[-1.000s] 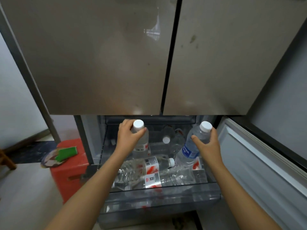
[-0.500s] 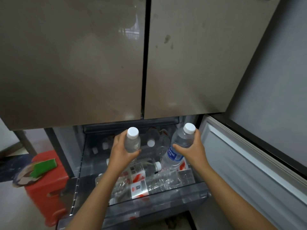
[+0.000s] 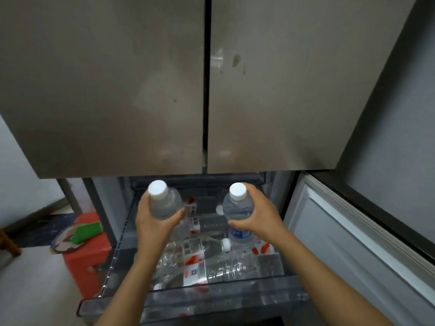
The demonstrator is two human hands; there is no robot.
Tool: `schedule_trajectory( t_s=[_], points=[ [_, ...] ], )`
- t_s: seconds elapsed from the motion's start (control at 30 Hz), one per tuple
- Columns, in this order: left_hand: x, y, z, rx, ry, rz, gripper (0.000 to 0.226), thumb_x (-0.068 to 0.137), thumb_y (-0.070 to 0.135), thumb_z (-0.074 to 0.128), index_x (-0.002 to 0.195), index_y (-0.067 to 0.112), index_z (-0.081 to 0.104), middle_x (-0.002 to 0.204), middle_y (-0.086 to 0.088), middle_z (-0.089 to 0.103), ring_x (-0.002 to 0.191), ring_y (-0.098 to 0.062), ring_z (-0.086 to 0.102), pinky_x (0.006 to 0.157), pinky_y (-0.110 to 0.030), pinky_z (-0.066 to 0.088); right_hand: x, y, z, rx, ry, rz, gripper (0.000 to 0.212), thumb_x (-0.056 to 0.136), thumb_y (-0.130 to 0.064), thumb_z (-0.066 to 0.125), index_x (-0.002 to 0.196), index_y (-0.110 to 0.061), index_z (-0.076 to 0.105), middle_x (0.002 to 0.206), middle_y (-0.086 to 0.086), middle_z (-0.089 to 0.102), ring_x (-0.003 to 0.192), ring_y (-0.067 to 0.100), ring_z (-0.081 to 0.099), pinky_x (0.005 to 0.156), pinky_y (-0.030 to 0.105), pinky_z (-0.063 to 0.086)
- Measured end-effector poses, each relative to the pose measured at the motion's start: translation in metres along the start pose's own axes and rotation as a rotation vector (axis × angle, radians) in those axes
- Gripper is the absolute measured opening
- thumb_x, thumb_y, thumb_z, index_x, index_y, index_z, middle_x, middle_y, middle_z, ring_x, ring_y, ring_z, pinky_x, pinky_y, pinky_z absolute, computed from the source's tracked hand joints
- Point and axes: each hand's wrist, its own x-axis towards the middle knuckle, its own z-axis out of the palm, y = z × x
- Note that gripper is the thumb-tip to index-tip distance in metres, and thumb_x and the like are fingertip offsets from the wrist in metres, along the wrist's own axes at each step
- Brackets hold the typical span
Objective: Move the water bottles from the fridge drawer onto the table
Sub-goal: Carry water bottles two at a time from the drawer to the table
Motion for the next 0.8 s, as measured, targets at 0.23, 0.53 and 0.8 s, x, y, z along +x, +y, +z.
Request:
schedule_trajectory(
  t_s=[0.23,0.53,0.8],
  points=[
    [-0.022,0.081,-0.043,-0.014,0.259,0.109,0.06,0.068,0.006,0.075,0.11,0.031,0.041,0.107,0.01,0.053,0.101,-0.007,0.053,0.083,-0.024,0.044,0.015,-0.064,-0.031,0.232,-0.182,-0.312,0.073,0.061,-0.019,0.083,0.103,-0.057,0.037,0.12,-0.007,0.052,0.111,0.011,0.052,0.095,0.033,0.047],
    [-0.099,0.121,-0.111,0.193,0.551,-0.016,0.061,0.066,0.003,0.077,0.109,0.031,0.044,0.099,0.011,0.056,0.094,-0.01,0.056,0.081,-0.032,0.046,0.019,-0.138,-0.003,0.636,-0.536,-0.548,0.061,0.065,0.004,0.076,0.102,-0.032,0.044,0.098,-0.013,0.058,0.087,-0.009,0.061,0.071,0.011,0.051],
    [-0.201,0.125,-0.169,0.342,0.802,-0.238,0.061,0.066,0.004,0.077,0.115,0.026,0.046,0.097,0.01,0.056,0.091,-0.012,0.055,0.082,-0.036,0.044,-0.033,-0.183,0.048,0.691,-0.883,-0.624,0.057,0.068,-0.005,0.076,0.102,-0.037,0.042,0.104,-0.012,0.056,0.098,0.006,0.059,0.076,0.016,0.054]
  ],
)
